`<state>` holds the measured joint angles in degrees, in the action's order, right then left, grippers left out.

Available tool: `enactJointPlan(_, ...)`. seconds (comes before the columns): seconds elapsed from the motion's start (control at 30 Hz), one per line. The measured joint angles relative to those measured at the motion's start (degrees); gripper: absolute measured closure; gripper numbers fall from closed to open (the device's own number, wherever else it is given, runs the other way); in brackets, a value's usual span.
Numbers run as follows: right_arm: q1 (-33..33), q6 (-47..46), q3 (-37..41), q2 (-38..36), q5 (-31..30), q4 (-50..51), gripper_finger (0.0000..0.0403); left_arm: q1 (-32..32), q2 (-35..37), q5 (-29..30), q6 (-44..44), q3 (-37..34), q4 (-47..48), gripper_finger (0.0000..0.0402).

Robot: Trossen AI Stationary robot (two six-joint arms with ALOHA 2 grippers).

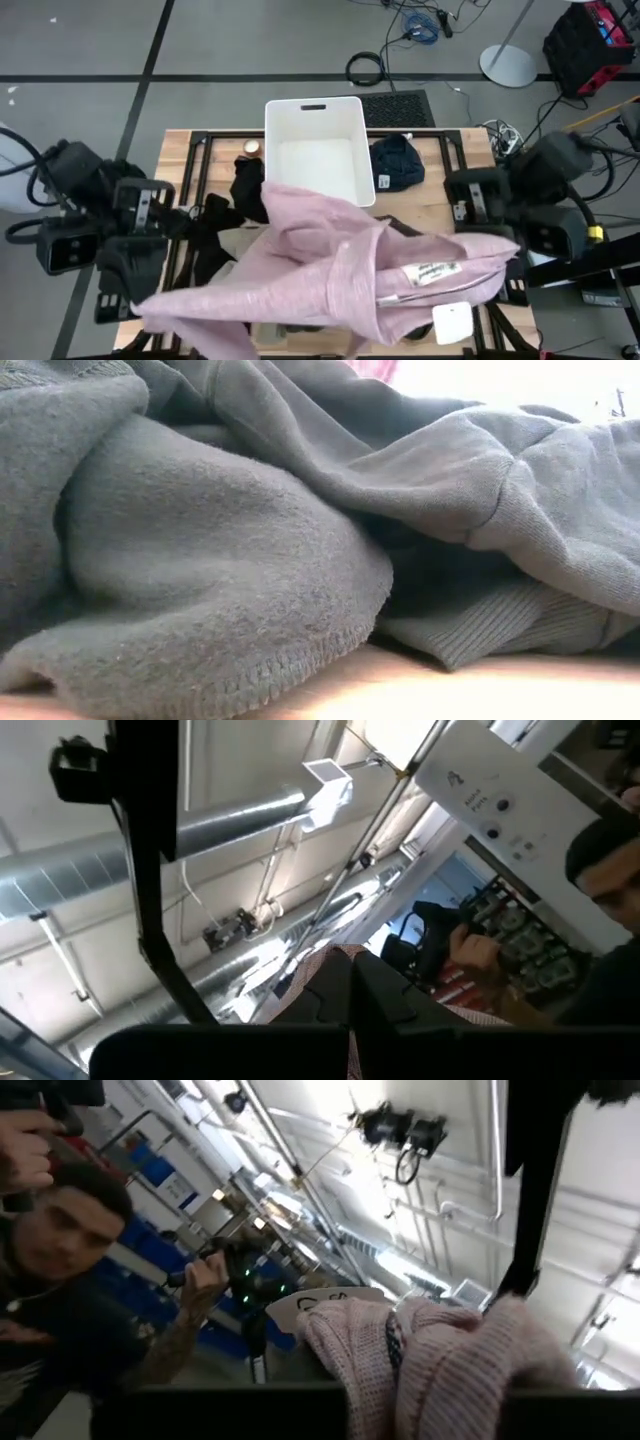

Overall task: Fold laundry
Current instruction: Put the pink polo into the white laundry bin

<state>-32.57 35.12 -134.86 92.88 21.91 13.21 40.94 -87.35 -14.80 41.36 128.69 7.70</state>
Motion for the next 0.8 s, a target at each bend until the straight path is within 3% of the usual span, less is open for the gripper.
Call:
enactJointPlan(0.27, 2.32, -13.78, -0.36, 0.66, -0.62, 13.86, 0.0403, -0.67, -0.08, 0.61, -4.63, 0.31, 10.04, 0.0401)
enactJointPlan(0.47, 6.64, -26.34, -0.36, 3.54, -15.34, 33.35, 0.0403, -2.34, -0.57, 14.96, -12.34, -0.33, 23.99, 0.0402)
enactJointPlan(0.6, 8.78, -33.94, -0.29, 7.40, -17.41, 46.14, 0.0403, -3.91, -0.70, 19.25, -22.05, -2.79, 36.34, 0.0401)
enactJointPlan(0.8, 9.06, -36.48, -0.19, 12.92, -18.60, 57.40, 0.0403, -4.34, -0.63, 28.50, -36.15, -11.61, 51.53, 0.0401)
